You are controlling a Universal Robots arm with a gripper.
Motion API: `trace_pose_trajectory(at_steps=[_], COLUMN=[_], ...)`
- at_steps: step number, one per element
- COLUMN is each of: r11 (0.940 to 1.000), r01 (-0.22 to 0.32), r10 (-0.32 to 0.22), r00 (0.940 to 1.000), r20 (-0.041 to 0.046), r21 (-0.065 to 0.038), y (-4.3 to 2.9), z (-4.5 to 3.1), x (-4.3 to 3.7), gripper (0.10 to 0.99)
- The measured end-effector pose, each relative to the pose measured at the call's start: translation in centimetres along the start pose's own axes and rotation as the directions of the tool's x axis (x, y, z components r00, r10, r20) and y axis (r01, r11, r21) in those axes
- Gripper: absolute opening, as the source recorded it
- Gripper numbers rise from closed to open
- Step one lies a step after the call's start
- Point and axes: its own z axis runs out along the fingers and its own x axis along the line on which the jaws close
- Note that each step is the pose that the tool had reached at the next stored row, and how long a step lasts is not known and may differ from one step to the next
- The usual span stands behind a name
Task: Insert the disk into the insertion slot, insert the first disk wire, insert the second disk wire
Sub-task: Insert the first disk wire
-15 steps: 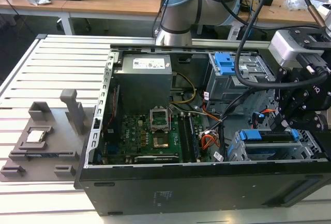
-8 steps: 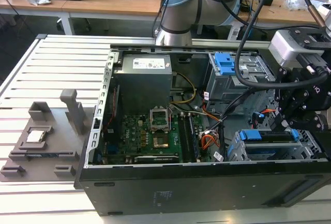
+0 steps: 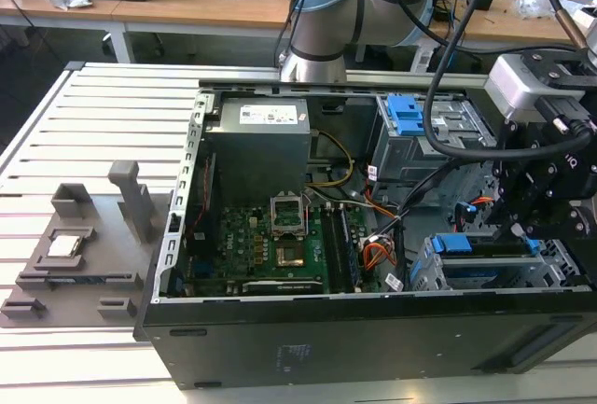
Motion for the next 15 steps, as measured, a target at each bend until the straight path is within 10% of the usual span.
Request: trace_pose_trajectory(at_steps=[2,10,15], r11=[1.0,0.9983,0.9761], r01=[0.0,0.058,0.217], r10=[0.0,-0.058,-0.217], r00=[1.0,0.9983,0.9761], r20=[0.0,-0.0022,-0.0083], r21=[0.0,-0.001,-0.006], y=[0.0,-1.18,-1.47], z=[0.0,0.1,0.25], x=[0.0,-2.18,-2.31], gripper=[0.42,0.42,0.42])
